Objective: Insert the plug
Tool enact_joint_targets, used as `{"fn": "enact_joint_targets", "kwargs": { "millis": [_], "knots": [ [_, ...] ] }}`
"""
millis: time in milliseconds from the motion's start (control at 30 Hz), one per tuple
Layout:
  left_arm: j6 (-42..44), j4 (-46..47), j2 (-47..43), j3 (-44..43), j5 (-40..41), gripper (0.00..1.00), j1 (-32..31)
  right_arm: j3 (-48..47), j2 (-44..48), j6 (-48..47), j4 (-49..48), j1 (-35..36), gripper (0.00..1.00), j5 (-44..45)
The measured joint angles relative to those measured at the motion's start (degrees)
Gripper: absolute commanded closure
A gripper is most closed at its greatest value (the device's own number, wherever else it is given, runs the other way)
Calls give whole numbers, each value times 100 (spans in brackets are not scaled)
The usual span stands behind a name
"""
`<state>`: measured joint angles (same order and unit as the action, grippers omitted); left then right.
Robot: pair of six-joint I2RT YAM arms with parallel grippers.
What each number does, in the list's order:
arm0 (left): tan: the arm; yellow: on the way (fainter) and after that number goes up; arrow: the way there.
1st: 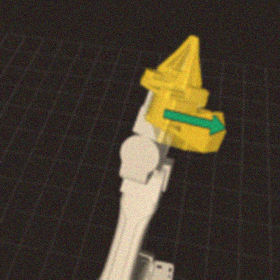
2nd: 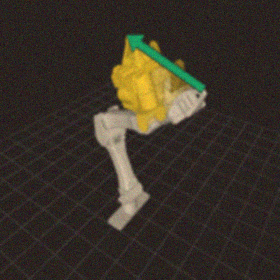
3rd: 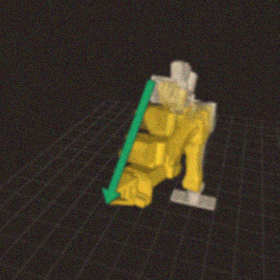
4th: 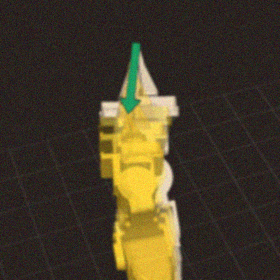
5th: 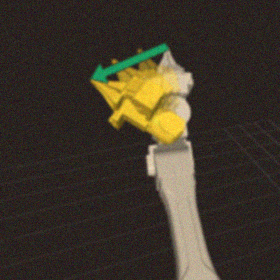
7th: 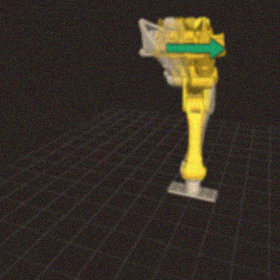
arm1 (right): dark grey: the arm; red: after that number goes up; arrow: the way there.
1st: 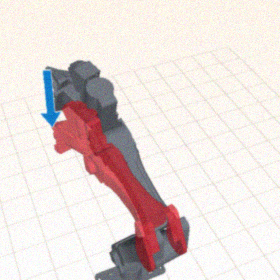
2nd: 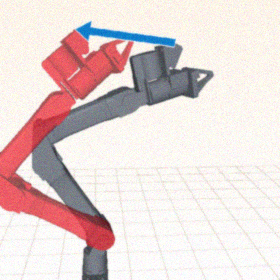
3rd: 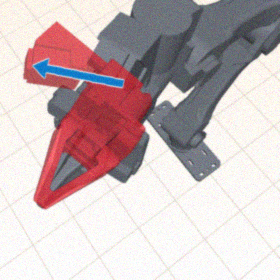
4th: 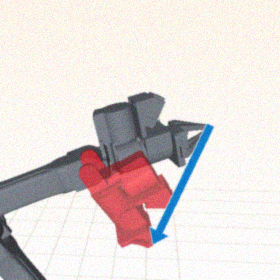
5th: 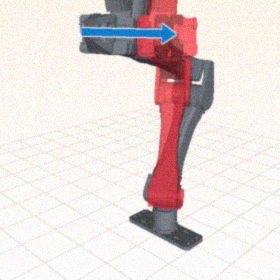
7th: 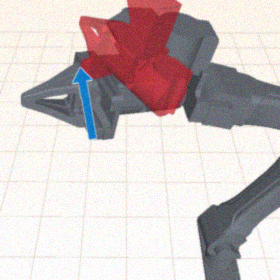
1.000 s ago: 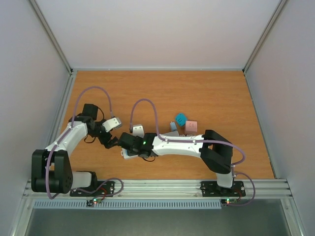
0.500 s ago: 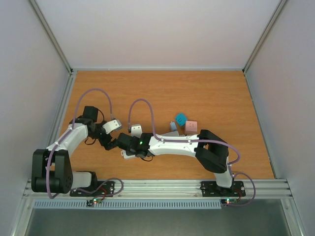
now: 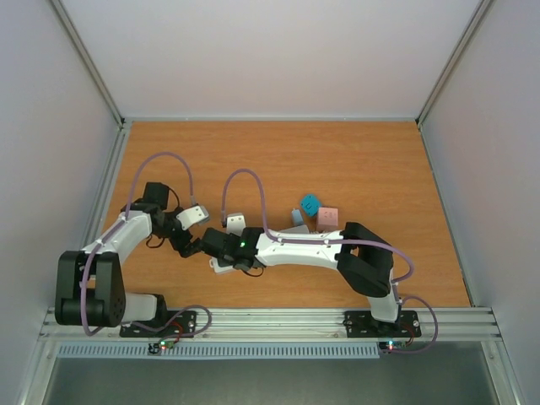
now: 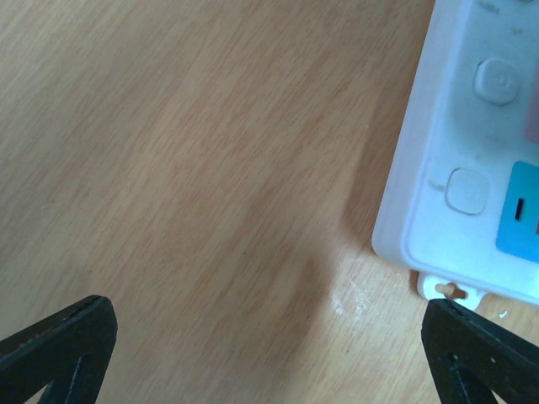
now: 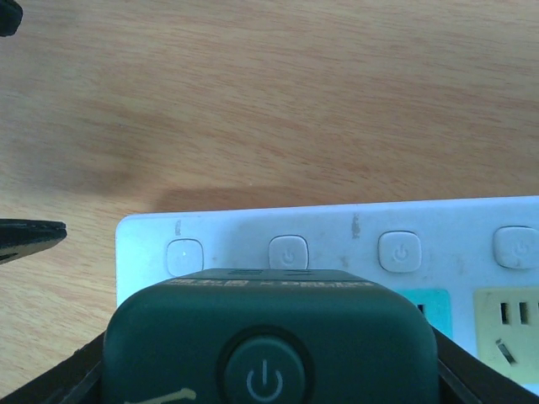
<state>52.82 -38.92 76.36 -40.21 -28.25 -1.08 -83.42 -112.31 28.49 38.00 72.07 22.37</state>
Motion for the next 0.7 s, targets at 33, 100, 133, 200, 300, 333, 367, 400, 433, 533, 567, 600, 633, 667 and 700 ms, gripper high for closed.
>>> {"fn": "enact_joint_targets", "kwargs": {
  "millis": [33,100,133,200,300,333,367,400,433,533,567,600,633,667,700],
  "knots": [
    [7,17,24,15,11,0,2,0,20,2,44,0,99,9],
    [17,33,50,50,24,1,2,-2,55,4,120,0,99,22],
    [20,37,52,68,33,1,2,-2,85,4,175,0,99,31],
    [24,44,52,87,42,1,2,-2,118,11,232,0,99,42],
    [42,68,61,92,57,1,4,-2,138,17,251,0,99,39],
    [44,81,68,94,61,1,4,-2,138,20,260,0,99,39],
    [46,92,74,94,63,1,4,-2,138,22,262,0,99,39],
    [48,105,83,98,66,1,4,-2,138,26,269,0,99,39],
    [50,120,92,105,68,1,4,-2,138,37,273,0,99,39],
    [63,151,96,142,76,1,4,0,138,70,275,0,99,31],
    [66,157,96,157,83,1,4,0,138,85,275,0,99,31],
    [68,162,94,168,87,1,7,2,138,103,275,0,99,26],
    [76,166,96,184,101,1,7,7,138,111,273,0,99,13],
    [83,168,94,192,109,1,4,11,138,122,273,0,99,7],
    [87,173,94,199,118,1,7,13,138,127,273,0,99,2]
  ]
}}
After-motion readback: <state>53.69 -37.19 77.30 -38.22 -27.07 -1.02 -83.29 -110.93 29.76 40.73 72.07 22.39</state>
